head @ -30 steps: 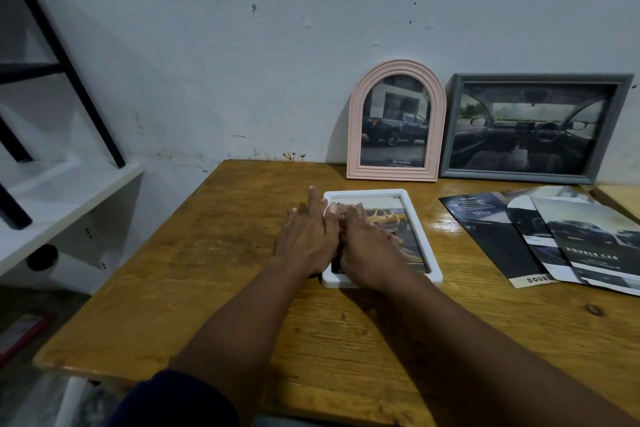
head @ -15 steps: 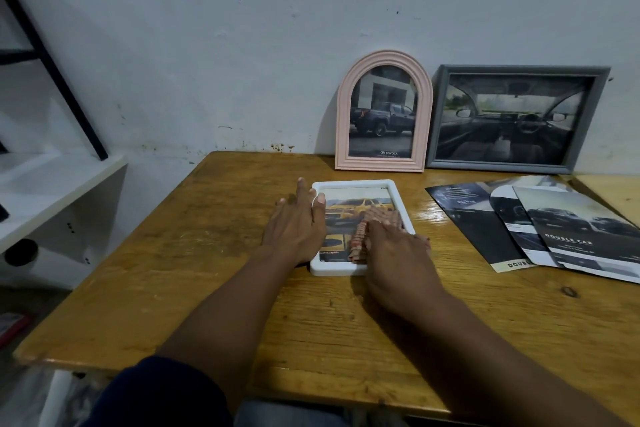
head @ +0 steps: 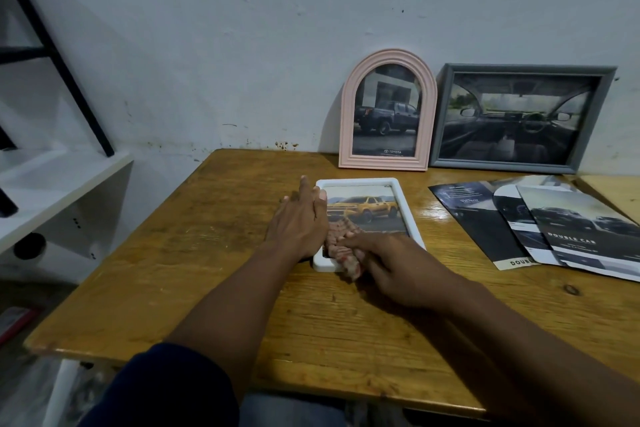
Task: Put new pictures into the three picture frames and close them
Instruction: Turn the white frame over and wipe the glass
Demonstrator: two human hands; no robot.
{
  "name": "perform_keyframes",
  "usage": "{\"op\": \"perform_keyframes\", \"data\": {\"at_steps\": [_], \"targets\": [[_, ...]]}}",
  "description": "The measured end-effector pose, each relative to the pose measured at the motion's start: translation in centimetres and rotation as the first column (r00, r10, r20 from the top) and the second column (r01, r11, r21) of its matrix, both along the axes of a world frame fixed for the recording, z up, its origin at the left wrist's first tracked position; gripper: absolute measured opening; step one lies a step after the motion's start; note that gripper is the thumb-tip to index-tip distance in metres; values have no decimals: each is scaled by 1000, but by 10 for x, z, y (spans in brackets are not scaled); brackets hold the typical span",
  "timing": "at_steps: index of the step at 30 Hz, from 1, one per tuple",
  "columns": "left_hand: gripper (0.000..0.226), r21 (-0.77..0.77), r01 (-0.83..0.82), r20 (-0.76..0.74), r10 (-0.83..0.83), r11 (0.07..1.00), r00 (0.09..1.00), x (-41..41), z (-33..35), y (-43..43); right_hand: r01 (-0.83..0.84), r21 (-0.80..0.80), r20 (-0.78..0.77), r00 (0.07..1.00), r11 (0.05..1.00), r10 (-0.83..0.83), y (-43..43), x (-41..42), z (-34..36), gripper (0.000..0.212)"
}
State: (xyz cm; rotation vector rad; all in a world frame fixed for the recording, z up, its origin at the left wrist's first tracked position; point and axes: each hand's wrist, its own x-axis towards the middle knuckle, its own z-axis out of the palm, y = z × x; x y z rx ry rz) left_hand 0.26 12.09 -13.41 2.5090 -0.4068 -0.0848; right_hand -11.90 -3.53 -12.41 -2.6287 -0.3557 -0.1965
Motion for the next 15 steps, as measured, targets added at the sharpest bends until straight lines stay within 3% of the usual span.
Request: {"op": "perform_keyframes", "data": {"at_steps": [6, 11, 13, 15], "targets": [[65, 6, 5, 11, -5, 1000, 1000, 0, -2, 0, 23, -148, 41, 999, 989, -18, -40, -23, 2, 37], [67, 5, 14, 15, -14, 1000, 1000, 1, -3, 1, 136, -333, 174, 981, 933, -81, -47, -31, -10, 35], [67, 4, 29, 24, -29, 1000, 999, 1, -4, 1, 166, -200, 172, 976, 966, -132, -44, -31, -5, 22], [66, 0, 44, 41, -44, 999, 998, 3, -6, 2, 231, 209, 60, 967, 950, -248, -41, -27, 15, 28]]}}
